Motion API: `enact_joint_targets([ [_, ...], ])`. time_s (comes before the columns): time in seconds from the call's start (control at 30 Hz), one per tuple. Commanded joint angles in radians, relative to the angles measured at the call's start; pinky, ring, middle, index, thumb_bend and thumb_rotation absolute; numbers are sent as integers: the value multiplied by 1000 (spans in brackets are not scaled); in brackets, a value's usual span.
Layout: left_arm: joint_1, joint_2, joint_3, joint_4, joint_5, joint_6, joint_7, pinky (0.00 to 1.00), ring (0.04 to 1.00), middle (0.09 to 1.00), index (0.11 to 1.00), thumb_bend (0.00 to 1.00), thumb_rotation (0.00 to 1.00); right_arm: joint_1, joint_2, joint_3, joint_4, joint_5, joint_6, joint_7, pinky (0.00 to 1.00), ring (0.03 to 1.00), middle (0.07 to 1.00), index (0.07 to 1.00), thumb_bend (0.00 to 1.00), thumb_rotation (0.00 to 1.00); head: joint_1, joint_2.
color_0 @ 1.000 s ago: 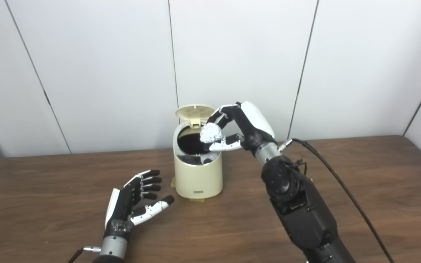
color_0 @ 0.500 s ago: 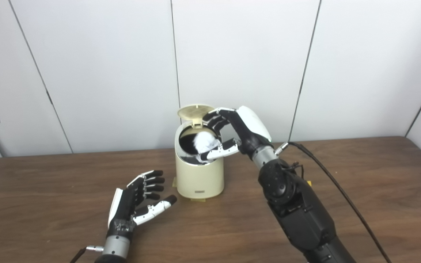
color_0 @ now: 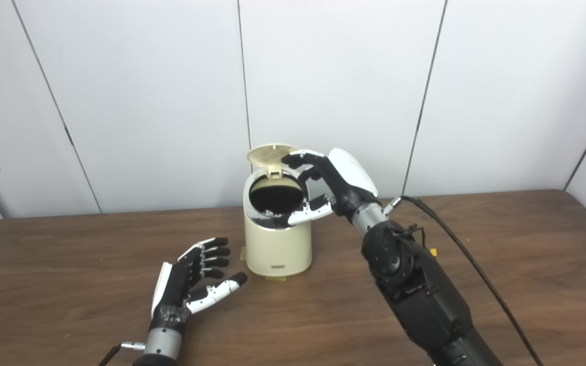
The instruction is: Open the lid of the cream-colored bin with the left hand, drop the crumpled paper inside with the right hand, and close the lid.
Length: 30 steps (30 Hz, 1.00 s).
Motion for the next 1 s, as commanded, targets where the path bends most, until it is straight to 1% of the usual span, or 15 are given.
enact_joint_targets([
  [0.0, 0, -11, -7, -6, -2, -9, 6, 616, 679, 720, 769, 825, 202, -28, -11, -2, -24, 1, -7, 2, 669, 748, 772, 766, 862, 167, -1, 1],
  [0.07, 0, -10, -7, -4, 0, -10, 8, 626, 685, 722, 770, 827, 203, -17, -15, -10, -36, 12, -21, -1, 649, 736, 763, 756, 866, 171, 1, 0],
  [0.13, 0, -9, -7, -4, 1, -15, 9, 614, 680, 718, 766, 829, 206, -1, -23, -25, -58, 29, -37, -7, 614, 714, 744, 726, 873, 196, 1, 0],
  [0.27, 0, -6, -6, 0, -2, -31, 8, 614, 685, 719, 758, 824, 213, 50, -41, -78, -110, 97, -82, -16, 608, 701, 718, 693, 862, 160, 9, -4],
  [0.33, 0, -6, -5, -3, -3, -28, 8, 610, 683, 717, 756, 827, 216, 79, -54, -101, -139, 126, -94, -9, 570, 686, 719, 706, 844, 152, 9, -4],
  [0.43, 0, -8, -2, -10, -7, -19, 8, 606, 681, 718, 758, 823, 208, 128, -74, -134, -179, 176, -112, 0, 562, 685, 741, 746, 832, 155, 9, -4],
  [0.57, -1, -8, -2, -8, -6, -25, 8, 605, 683, 722, 758, 814, 196, 182, -92, -178, -173, 249, -166, -10, 539, 677, 758, 789, 843, 169, 25, -4],
  [0.7, -2, -10, -4, -7, -5, -28, 9, 607, 677, 715, 757, 816, 197, 215, -100, -209, -144, 301, -200, -13, 505, 650, 764, 797, 851, 143, 39, -4],
  [0.77, -4, -12, -3, -4, -8, -34, 9, 586, 670, 714, 757, 816, 191, 227, -108, -217, -127, 319, -210, -7, 503, 639, 770, 792, 849, 129, 50, -4],
  [0.8, -5, -12, -2, -4, -11, -32, 7, 584, 670, 716, 758, 816, 191, 233, -114, -217, -119, 319, -204, -2, 515, 646, 774, 793, 849, 134, 51, -4],
  [0.87, -10, -10, -3, -11, -4, -30, 9, 595, 682, 723, 765, 821, 206, 242, -123, -212, -105, 311, -189, 5, 537, 659, 778, 792, 866, 159, 62, -4],
  [0.9, -14, -8, -3, -18, 1, -27, 11, 603, 693, 733, 767, 827, 219, 246, -128, -207, -97, 306, -186, 8, 529, 656, 775, 792, 875, 166, 63, -4],
  [0.97, -27, 1, -5, -37, 24, -22, 19, 653, 735, 777, 782, 838, 244, 255, -136, -198, -88, 294, -183, 12, 517, 656, 771, 788, 886, 181, 72, -4],
])
